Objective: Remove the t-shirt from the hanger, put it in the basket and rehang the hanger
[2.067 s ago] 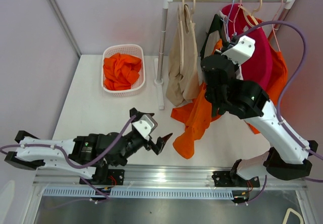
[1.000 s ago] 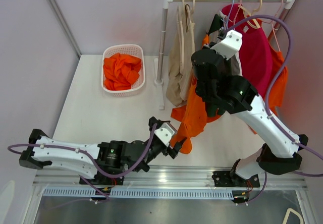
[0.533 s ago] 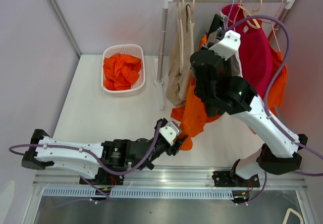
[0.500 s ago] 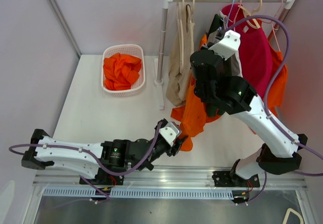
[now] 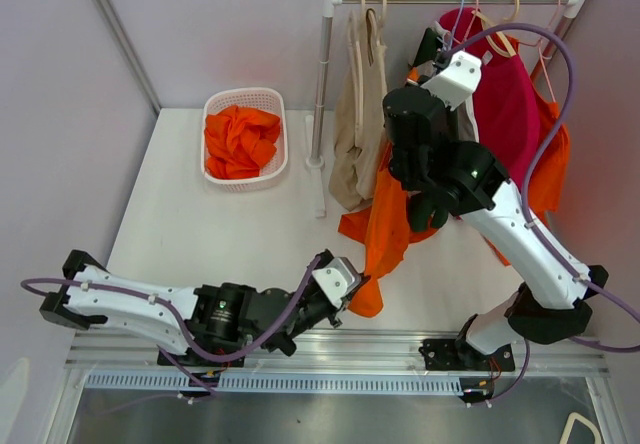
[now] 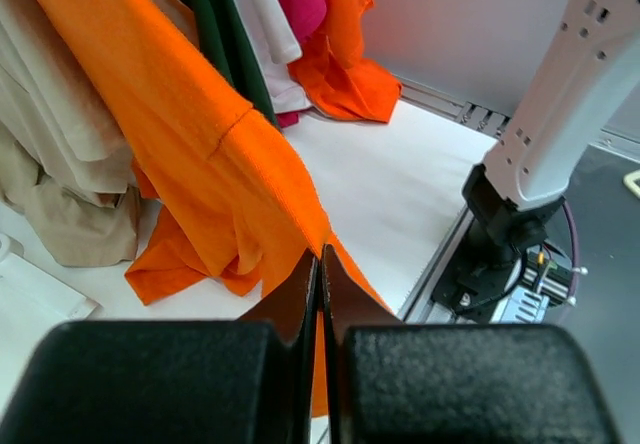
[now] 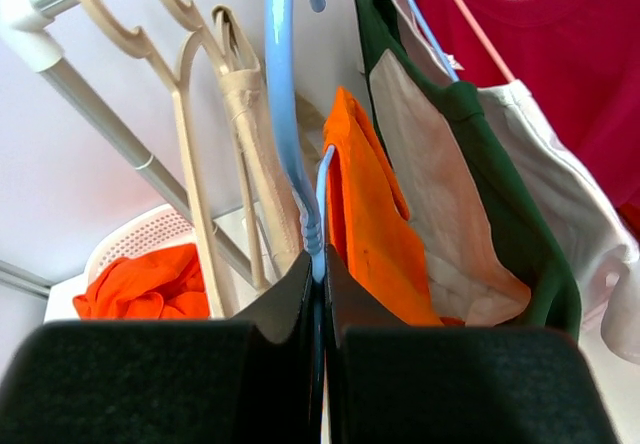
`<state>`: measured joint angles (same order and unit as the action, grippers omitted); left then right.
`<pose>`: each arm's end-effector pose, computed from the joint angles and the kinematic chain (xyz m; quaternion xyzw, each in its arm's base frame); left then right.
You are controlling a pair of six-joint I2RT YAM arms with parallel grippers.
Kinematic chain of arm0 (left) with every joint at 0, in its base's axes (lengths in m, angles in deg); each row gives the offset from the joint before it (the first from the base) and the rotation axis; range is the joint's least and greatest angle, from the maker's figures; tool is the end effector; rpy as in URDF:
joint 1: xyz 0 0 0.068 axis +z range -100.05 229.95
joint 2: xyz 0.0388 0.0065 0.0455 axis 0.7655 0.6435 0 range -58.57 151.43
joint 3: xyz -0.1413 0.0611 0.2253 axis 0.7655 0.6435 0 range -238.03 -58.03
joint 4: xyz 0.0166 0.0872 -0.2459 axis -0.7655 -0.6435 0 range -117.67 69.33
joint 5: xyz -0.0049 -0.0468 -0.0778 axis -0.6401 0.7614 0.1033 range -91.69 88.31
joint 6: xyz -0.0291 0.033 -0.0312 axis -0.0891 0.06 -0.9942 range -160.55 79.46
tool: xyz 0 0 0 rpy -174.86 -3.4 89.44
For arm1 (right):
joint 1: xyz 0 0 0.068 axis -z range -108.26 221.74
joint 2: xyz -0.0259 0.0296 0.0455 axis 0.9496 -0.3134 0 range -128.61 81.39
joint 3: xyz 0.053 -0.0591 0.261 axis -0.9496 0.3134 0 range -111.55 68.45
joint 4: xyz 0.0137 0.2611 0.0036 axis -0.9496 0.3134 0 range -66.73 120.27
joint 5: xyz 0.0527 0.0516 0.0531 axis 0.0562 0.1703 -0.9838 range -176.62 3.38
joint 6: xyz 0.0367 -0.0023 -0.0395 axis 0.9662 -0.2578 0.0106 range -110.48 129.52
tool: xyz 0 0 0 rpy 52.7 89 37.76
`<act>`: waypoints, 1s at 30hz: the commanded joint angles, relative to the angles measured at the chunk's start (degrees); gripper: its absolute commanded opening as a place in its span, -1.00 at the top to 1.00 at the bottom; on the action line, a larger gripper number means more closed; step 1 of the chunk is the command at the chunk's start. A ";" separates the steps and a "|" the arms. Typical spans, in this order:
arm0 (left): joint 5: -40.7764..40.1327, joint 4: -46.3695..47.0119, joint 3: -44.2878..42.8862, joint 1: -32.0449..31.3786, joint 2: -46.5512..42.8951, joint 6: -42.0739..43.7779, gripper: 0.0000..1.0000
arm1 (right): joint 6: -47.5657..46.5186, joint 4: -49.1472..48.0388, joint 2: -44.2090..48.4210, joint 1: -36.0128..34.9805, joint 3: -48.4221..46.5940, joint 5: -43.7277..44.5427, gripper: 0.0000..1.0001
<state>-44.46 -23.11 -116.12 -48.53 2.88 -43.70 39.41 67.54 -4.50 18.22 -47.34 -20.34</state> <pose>-0.0117 -0.2424 0.3808 0.3461 0.6460 -0.3130 0.6041 0.1863 0.1969 0.5290 0.1927 0.7161 0.0191 0.6706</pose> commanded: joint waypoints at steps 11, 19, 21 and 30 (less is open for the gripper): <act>-6.63 -3.71 5.26 -16.12 -4.41 -12.57 0.99 | -1.67 -5.07 -4.02 8.34 -5.85 -6.25 1.00; -6.11 -3.81 8.60 -20.97 -3.62 -17.41 0.99 | -1.94 -4.81 -6.31 11.59 -8.04 -9.68 1.00; -7.41 -4.76 8.60 -20.97 -2.83 -18.63 0.99 | -1.16 -3.23 -6.75 11.51 -9.27 -9.85 1.00; -11.48 -6.98 8.68 -5.26 -6.95 -15.31 -0.71 | 0.08 -2.87 -3.50 6.86 -6.30 -7.84 1.00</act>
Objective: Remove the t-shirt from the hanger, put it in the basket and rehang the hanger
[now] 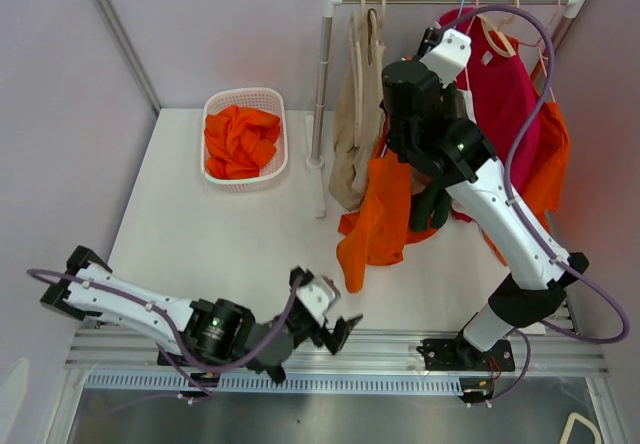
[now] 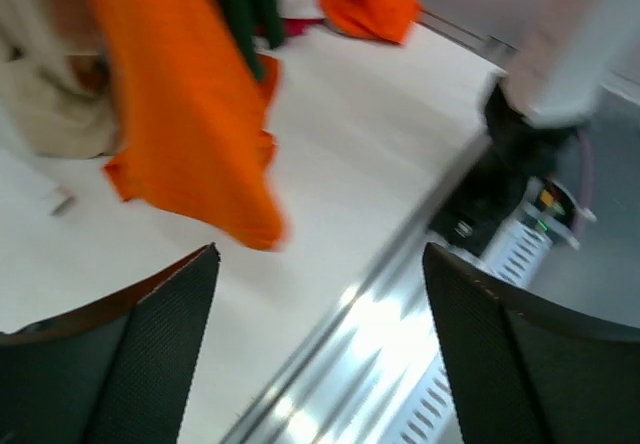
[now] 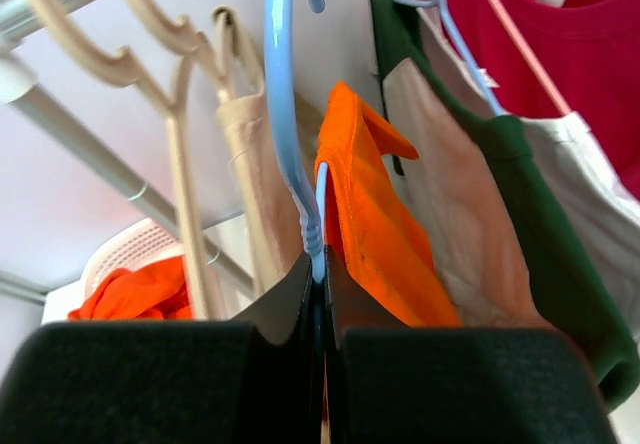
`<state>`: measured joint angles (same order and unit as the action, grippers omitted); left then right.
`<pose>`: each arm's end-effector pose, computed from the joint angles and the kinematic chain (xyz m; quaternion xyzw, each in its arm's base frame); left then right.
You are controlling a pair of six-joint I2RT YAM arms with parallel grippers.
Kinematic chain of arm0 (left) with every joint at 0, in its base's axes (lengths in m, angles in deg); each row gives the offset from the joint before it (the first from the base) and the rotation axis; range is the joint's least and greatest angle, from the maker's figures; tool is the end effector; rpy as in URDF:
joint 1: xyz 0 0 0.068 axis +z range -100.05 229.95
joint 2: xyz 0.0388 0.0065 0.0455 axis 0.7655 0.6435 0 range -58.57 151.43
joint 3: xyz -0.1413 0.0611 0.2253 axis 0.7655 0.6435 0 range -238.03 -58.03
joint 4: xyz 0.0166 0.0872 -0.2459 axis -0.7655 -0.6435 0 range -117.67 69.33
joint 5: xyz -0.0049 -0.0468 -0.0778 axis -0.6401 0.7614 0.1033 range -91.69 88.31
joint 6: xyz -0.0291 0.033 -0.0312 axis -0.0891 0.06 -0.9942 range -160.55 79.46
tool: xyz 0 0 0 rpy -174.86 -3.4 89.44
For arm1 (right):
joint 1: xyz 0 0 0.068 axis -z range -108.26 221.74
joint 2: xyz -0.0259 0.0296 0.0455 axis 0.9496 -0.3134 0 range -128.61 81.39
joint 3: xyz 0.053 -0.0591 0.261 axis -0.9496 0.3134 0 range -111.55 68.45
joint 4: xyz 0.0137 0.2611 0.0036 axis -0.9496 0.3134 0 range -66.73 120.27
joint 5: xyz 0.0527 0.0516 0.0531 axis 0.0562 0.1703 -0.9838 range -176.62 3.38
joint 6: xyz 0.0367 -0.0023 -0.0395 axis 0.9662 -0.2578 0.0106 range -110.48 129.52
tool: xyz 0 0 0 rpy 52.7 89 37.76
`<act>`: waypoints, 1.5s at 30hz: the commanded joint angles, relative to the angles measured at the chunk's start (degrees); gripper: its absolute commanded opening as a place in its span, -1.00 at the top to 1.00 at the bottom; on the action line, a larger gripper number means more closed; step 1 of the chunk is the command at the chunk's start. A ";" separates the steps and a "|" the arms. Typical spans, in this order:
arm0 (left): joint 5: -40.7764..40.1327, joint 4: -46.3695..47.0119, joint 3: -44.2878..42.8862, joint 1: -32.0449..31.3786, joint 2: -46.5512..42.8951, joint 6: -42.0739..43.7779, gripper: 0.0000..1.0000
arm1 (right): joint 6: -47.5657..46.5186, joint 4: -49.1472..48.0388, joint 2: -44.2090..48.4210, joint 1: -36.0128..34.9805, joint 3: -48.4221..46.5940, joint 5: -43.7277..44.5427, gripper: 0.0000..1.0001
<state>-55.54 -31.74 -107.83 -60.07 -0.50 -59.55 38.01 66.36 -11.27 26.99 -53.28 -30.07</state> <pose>-0.0487 -0.2175 0.3302 0.3354 0.6966 -0.3064 0.5554 0.2398 0.1957 0.5260 0.1906 0.7283 0.0237 0.6578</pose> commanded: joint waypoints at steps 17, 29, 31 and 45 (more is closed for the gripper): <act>17.18 19.41 3.83 19.84 -3.39 10.04 -0.99 | 0.86 -1.78 4.24 -3.50 -0.09 2.42 1.00; 21.67 21.36 1.38 26.68 4.68 9.87 -0.61 | 1.39 -2.13 4.51 -4.12 0.53 2.07 1.00; 23.08 20.92 0.32 27.75 6.18 9.51 -0.52 | 1.39 -2.31 4.68 -4.12 0.62 1.72 1.00; 18.52 21.35 -1.88 24.42 4.35 15.05 0.99 | 0.78 -2.66 4.51 -3.59 1.41 2.33 1.00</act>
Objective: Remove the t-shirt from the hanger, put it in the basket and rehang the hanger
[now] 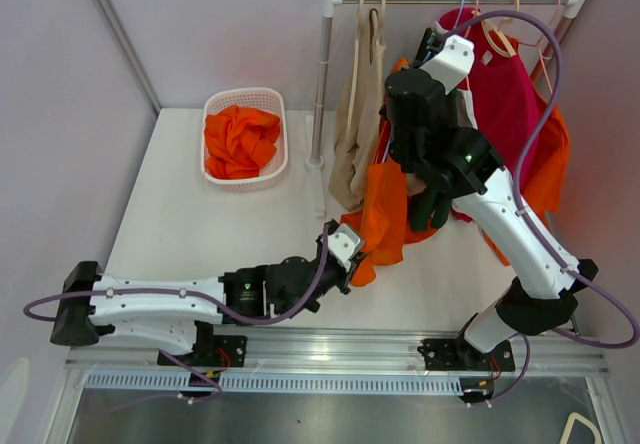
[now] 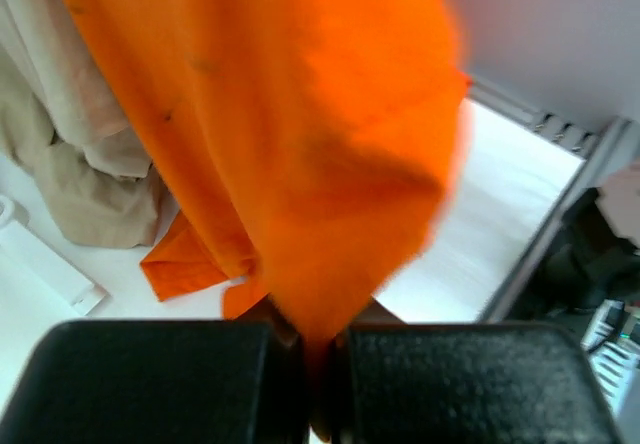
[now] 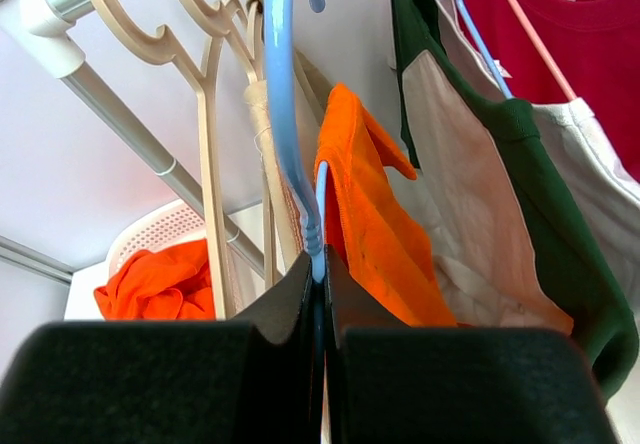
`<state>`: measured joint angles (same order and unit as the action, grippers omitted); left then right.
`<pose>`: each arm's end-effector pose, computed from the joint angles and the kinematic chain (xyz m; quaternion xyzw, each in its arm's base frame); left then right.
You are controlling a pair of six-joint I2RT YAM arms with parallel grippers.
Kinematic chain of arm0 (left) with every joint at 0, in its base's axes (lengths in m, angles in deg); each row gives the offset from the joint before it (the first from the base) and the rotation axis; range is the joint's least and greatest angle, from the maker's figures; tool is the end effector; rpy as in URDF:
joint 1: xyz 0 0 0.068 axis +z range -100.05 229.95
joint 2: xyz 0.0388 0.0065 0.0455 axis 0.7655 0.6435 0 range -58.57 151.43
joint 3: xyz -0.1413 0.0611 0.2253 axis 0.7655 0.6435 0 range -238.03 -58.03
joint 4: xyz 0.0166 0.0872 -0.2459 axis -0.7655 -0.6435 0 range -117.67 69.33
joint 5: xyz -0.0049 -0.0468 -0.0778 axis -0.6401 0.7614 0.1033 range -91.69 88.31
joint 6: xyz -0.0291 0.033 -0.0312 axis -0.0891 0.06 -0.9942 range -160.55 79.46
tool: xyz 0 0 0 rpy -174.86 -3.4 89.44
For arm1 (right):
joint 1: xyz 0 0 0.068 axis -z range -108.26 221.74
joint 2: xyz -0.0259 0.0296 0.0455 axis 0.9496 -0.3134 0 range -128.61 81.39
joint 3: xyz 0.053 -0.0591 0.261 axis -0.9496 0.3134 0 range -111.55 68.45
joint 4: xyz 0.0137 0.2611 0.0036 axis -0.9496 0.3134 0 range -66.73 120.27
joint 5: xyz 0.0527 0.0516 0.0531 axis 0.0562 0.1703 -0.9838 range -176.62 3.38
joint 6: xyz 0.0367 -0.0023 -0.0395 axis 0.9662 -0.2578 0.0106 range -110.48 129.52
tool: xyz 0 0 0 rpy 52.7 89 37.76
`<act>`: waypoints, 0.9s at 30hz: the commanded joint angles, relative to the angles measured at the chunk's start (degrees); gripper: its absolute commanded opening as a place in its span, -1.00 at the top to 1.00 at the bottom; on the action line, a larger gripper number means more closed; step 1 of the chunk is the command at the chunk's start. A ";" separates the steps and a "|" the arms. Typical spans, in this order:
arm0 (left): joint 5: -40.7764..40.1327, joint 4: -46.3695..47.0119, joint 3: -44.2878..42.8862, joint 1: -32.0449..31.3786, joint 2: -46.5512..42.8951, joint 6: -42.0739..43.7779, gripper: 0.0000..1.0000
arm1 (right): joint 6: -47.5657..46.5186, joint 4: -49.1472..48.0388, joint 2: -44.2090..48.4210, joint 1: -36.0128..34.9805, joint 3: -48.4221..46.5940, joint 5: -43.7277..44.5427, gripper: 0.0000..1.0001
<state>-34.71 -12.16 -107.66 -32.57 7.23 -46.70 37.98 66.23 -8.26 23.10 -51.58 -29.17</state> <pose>0.0539 -0.2619 0.3299 0.2991 0.6829 -0.2881 0.6009 0.2144 0.1980 0.5328 0.1761 0.7264 0.0484 0.6626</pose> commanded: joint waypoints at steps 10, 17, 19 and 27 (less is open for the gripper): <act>-10.23 -1.75 -1.35 -22.94 -0.59 -3.77 0.99 | -1.05 -4.38 -1.49 5.13 -3.89 -1.64 1.00; -5.58 1.05 -0.39 -25.94 8.03 -9.58 0.99 | -0.78 -1.56 -3.96 5.84 -9.61 -3.57 1.00; -4.08 1.59 0.05 -26.02 8.82 -10.10 0.99 | -0.70 -1.13 -4.05 6.10 -9.79 -4.27 1.00; 0.21 -5.68 1.02 -10.32 4.70 -12.56 0.99 | 3.96 7.92 -1.68 5.49 -9.88 -13.93 1.00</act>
<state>-41.92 -13.73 -107.48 -49.69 15.12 -54.92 38.57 75.25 -12.15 28.21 -58.44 -38.90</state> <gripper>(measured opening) 0.011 0.023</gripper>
